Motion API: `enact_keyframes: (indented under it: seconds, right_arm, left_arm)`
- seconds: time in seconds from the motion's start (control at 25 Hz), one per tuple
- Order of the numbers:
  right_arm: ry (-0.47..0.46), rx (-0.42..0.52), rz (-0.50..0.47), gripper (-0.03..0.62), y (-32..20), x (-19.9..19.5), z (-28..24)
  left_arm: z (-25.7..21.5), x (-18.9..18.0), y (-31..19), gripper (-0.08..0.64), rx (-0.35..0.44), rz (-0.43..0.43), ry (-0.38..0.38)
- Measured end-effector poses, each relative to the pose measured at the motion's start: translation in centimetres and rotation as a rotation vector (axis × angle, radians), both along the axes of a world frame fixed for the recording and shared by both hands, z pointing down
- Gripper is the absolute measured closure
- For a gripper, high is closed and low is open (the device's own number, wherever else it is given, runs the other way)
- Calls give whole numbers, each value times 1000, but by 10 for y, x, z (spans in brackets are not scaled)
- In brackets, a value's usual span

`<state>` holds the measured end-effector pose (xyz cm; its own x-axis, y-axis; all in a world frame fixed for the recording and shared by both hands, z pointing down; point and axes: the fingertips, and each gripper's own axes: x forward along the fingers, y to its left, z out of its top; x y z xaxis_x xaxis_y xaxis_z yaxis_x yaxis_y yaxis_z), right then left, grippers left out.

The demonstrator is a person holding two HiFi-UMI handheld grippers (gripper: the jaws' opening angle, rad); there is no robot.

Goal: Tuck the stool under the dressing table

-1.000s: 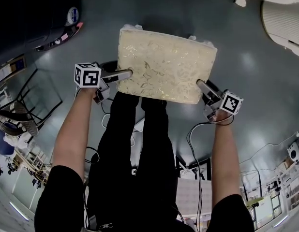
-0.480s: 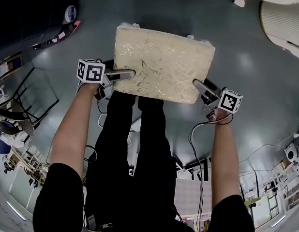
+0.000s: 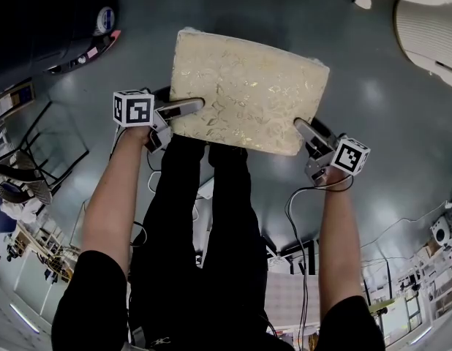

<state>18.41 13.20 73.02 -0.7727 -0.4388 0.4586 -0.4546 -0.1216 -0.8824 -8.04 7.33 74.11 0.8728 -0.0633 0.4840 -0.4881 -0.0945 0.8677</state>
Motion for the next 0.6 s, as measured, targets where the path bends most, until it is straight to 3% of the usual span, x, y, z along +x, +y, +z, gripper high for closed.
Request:
enact_keyframes:
  seconds: [0.2, 0.4, 0.6]
  right_arm:
    - [4, 21, -4, 216, -11, 2, -11]
    - [8, 53, 18, 216, -70, 17, -41]
    - [29, 77, 6, 216, -80, 21, -53]
  left_arm:
    - [-16, 5, -18, -21, 30, 24, -16]
    - [-46, 19, -77, -21, 44, 14, -13]
    - [-55, 22, -82, -21, 47, -8, 1]
